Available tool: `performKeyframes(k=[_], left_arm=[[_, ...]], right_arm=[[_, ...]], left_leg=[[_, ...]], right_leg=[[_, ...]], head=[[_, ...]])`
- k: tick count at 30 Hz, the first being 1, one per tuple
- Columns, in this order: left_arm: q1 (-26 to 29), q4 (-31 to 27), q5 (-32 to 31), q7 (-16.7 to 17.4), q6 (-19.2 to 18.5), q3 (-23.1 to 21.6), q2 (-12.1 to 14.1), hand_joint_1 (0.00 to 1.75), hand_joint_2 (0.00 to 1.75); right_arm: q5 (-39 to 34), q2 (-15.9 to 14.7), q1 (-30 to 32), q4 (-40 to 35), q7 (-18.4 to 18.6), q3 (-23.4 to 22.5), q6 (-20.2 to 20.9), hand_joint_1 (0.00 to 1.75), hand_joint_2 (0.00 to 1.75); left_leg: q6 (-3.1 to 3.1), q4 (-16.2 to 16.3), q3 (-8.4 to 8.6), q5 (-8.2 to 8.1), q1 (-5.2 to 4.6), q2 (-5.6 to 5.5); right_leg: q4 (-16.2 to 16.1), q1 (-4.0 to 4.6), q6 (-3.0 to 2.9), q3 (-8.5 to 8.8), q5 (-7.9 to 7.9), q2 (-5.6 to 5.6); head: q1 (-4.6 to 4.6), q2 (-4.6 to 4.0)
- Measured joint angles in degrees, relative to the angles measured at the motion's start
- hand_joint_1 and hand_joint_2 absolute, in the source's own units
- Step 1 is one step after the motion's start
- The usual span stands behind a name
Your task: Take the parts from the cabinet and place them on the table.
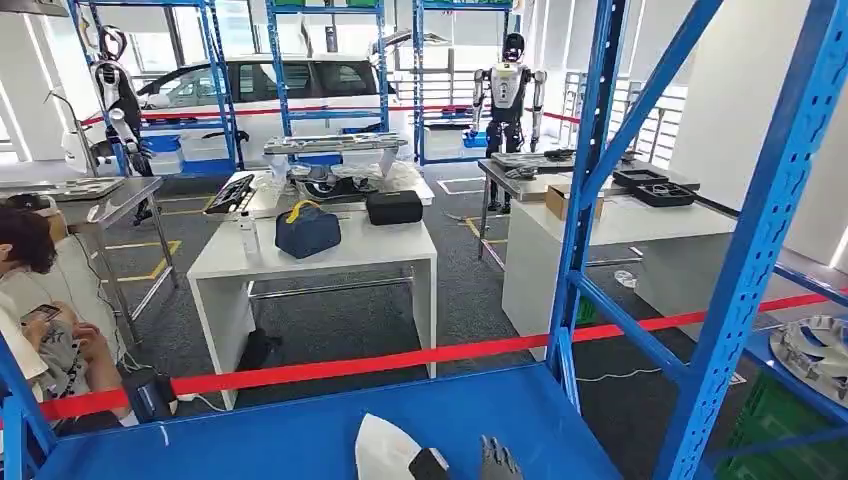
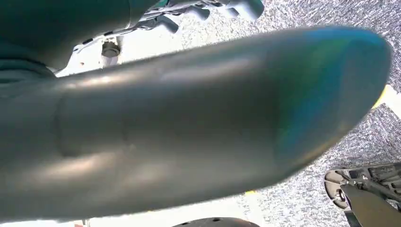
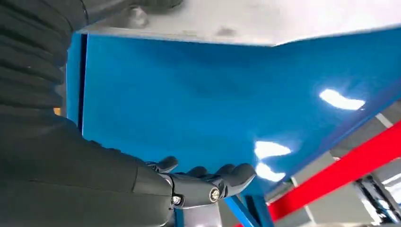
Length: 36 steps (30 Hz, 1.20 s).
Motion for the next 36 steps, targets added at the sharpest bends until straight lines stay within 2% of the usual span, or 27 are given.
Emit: performKeyframes(k=[3, 9, 13, 19, 20, 21, 23, 24, 36], left_arm=[[-0.03, 0.00, -0.17, -0.07, -0.26, 0.20, 0.00, 0.00, 0.00], [-0.04, -0.02, -0.30, -0.11, -0.43, 0.24, 0.02, 0.00, 0.00], [-0.05, -0.02, -0.46, -0.74, -1.11, 0.22, 0.09, 0.00, 0.00], [-0.23, -0.02, -0.46, -0.39, -1.20, 0.22, 0.13, 0.00, 0.00], [-0.25, -0.02, -0.46, -0.24, -1.18, 0.22, 0.13, 0.00, 0.00], [-0.31, -0.02, -0.48, -0.07, -1.18, 0.22, 0.13, 0.00, 0.00], [-0.37, -0.02, -0.57, 0.04, -1.20, 0.22, 0.13, 0.00, 0.00], [-0.41, -0.02, -0.57, 0.11, -1.20, 0.22, 0.13, 0.00, 0.00], [-0.53, -0.02, -0.55, 0.02, -1.33, 0.22, 0.13, 0.00, 0.00]], right_arm=[[-3.65, 0.00, -0.10, 0.85, -2.99, -1.88, 1.36, 0.00, 1.75], [-4.84, 0.00, -0.30, 1.92, -3.85, -3.25, 1.53, 0.00, 1.75], [-8.48, 0.02, -0.67, 2.56, -6.45, -4.28, 3.04, 0.00, 1.75], [-10.07, 0.13, -1.65, 3.47, -7.51, -5.09, 4.04, 0.00, 1.75], [-10.33, 0.17, -1.79, 3.63, -7.71, -5.09, 4.04, 0.14, 1.75], [-10.51, 0.17, -1.90, 3.74, -7.95, -5.09, 4.04, 0.37, 1.75], [-10.66, 0.17, -2.16, 4.04, -8.22, -5.09, 4.04, 0.37, 1.75], [-10.90, 0.17, -2.25, 4.15, -8.26, -5.09, 4.24, 1.75, 1.75], [-12.35, 0.20, -2.36, 4.94, -8.94, -5.11, 4.57, 1.75, 1.75]], left_leg=[[0.00, 0.00, 0.00, 0.00, 0.00, -0.01], [0.00, 0.00, 0.00, 0.00, 0.00, 0.00], [0.00, 0.00, 0.00, 0.00, 0.00, 0.01], [0.00, 0.00, 0.00, 0.00, 0.00, 0.01], [0.00, 0.00, 0.00, 0.00, 0.00, 0.01], [0.00, 0.00, 0.00, 0.00, 0.00, 0.01], [0.00, 0.00, 0.00, 0.00, 0.00, 0.00], [0.00, 0.00, 0.00, 0.00, 0.00, 0.00], [0.00, 0.00, 0.00, 0.00, 0.00, 0.01]], right_leg=[[0.00, 0.00, 0.00, 0.01, 0.00, 0.00], [0.00, 0.00, 0.00, 0.03, 0.00, 0.00], [0.00, 0.00, 0.00, 0.04, 0.00, 0.00], [0.00, 0.00, 0.00, 0.02, 0.00, 0.00], [0.00, 0.00, 0.00, 0.03, 0.00, 0.00], [0.00, 0.00, 0.00, 0.03, 0.00, 0.00], [0.00, 0.00, 0.00, 0.02, 0.00, -0.01], [0.00, 0.00, 0.00, 0.03, 0.00, 0.00], [0.00, 0.00, 0.00, 0.02, 0.00, 0.00]], head=[[0.00, 0.00], [0.00, 0.00], [0.00, 0.00], [0.00, 0.00], [0.00, 0.00], [0.00, 0.00], [0.00, 0.00], [0.00, 0.00], [0.00, 0.00]])
